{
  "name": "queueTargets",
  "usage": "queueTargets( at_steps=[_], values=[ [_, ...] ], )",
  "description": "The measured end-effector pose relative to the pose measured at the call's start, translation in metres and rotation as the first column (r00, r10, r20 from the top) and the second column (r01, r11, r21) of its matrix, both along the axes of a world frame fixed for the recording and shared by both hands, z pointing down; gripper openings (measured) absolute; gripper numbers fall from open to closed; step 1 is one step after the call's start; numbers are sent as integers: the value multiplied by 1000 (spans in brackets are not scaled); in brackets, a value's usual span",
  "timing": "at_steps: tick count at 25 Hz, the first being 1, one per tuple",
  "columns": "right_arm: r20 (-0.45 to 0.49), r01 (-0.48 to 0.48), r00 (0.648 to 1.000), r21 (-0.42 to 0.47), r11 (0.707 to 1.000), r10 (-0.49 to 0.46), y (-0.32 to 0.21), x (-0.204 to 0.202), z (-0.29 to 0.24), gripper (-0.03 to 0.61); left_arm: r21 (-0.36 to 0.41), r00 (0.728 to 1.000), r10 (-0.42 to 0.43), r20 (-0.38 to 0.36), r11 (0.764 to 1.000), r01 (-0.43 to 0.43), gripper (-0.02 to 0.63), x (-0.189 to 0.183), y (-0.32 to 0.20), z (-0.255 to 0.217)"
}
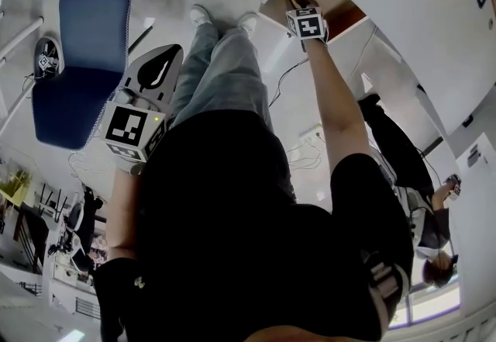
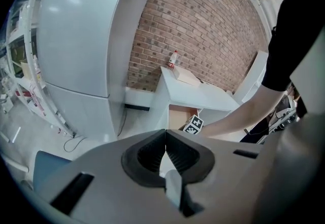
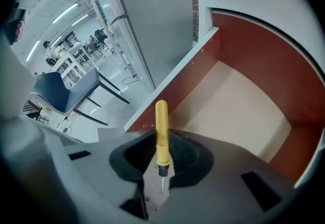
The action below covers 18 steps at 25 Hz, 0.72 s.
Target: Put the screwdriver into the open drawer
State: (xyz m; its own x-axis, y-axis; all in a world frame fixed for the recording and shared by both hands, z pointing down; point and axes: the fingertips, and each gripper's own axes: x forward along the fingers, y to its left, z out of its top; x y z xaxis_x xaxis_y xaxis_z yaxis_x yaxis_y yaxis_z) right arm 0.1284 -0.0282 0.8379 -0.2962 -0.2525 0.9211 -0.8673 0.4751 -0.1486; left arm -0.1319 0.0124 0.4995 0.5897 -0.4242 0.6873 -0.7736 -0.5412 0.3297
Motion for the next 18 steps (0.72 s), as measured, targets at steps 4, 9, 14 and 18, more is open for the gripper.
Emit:
queueTargets(
  at_steps=[4,9,14,18],
  values=[
    [-19,13,1000,-20,1000,-13,-6,-1,17,80,-23,1000,-23,5,999,23,5,-6,6,10],
    [-35,29,999,-41,999,-30,-9,-4,34,81,-41,999,-45,6,998,45,5,-13,12,20],
    [-47,29,998,-80,996,-33,-4,-6,54,84,-49,998,-67,9,997,67,5,-20,12,29],
    [-60,10,998,-129,992,-18,2,-5,64,81,-58,997,-79,6,995,80,5,-21,17,35]
  ],
)
